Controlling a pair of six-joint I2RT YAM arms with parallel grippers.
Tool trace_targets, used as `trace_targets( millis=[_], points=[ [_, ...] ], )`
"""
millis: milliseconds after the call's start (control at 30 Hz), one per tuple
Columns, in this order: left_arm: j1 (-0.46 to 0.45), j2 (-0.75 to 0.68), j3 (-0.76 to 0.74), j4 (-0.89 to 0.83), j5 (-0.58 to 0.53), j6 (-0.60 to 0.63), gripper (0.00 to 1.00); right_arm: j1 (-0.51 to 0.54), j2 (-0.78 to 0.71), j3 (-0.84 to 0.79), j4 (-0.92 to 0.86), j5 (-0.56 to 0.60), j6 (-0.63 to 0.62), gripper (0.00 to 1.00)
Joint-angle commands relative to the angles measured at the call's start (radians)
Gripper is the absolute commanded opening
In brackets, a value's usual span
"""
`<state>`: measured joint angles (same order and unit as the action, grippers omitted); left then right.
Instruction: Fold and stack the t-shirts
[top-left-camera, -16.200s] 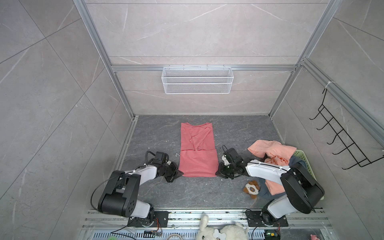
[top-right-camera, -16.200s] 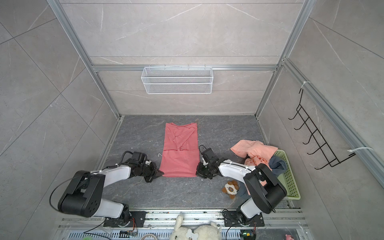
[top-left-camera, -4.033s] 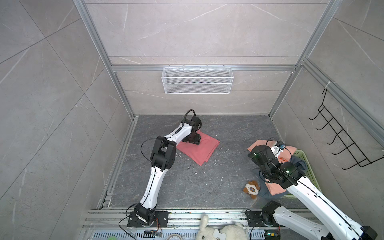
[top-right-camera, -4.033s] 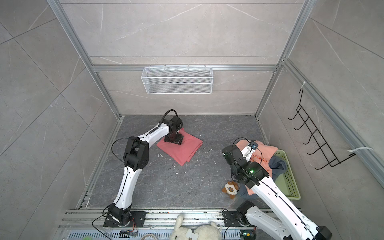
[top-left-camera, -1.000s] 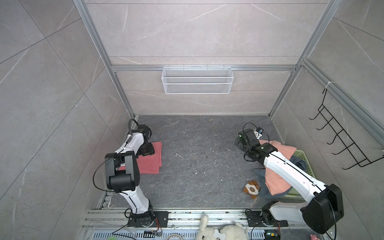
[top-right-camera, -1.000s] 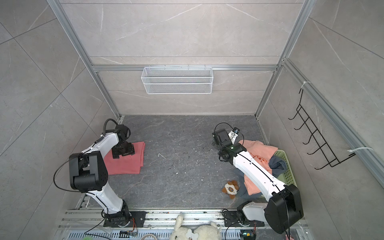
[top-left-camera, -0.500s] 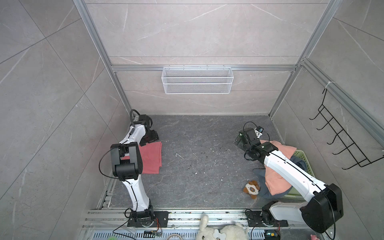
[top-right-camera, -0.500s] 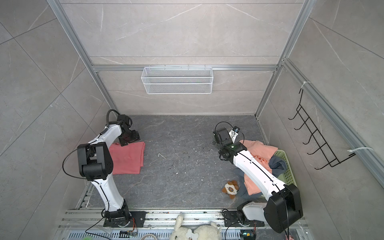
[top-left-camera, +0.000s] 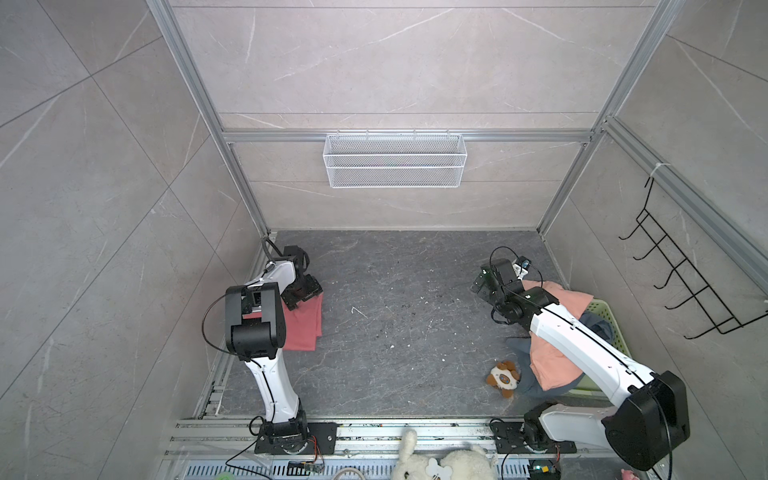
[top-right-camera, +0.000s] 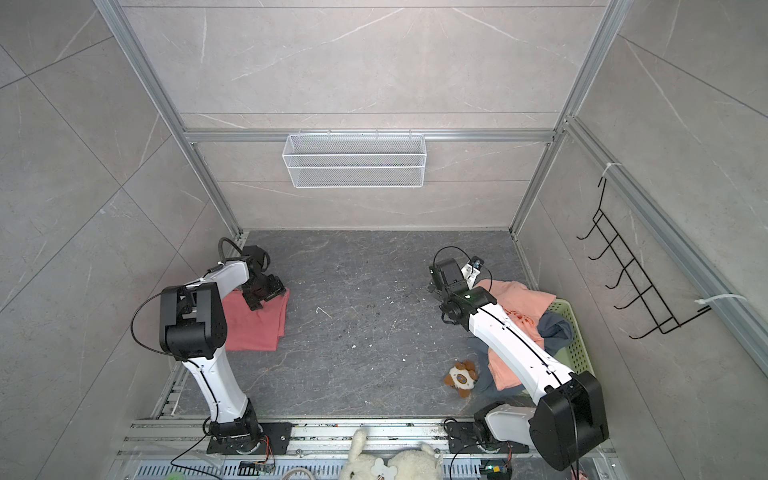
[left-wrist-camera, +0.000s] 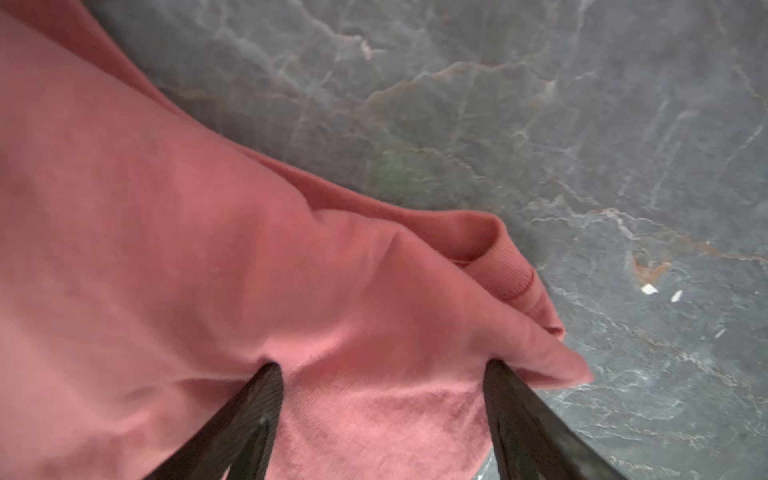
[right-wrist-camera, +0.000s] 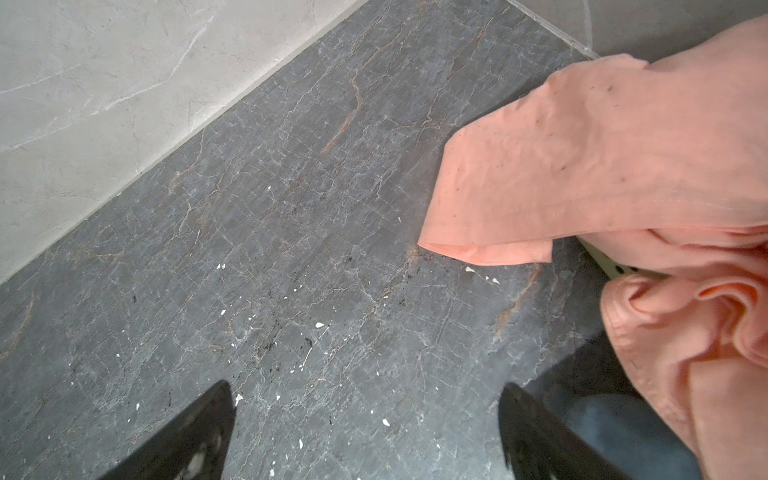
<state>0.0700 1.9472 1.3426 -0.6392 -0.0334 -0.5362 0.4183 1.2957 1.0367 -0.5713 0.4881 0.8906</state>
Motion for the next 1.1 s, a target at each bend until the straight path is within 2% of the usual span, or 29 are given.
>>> trace_targets(
  millis=[0, 133, 667, 1067],
  points=[
    [0.021, -0.022, -0.098, -0.016, -0.008, -0.087, 0.79, -0.005, -0.008, -0.009, -0.019, -0.002, 0.013, 0.99],
    [0.039, -0.071, -0.186, 0.007, 0.008, -0.128, 0.79, -0.011, -0.018, -0.008, -0.028, -0.006, -0.001, 0.99],
    [0.049, -0.293, -0.438, 0.0, -0.017, -0.146, 0.79, -0.024, -0.022, 0.001, -0.024, -0.078, -0.044, 0.99],
    [0.05, -0.379, -0.536, 0.007, -0.034, -0.16, 0.79, -0.025, -0.107, -0.05, -0.061, -0.083, -0.045, 0.99]
  ],
)
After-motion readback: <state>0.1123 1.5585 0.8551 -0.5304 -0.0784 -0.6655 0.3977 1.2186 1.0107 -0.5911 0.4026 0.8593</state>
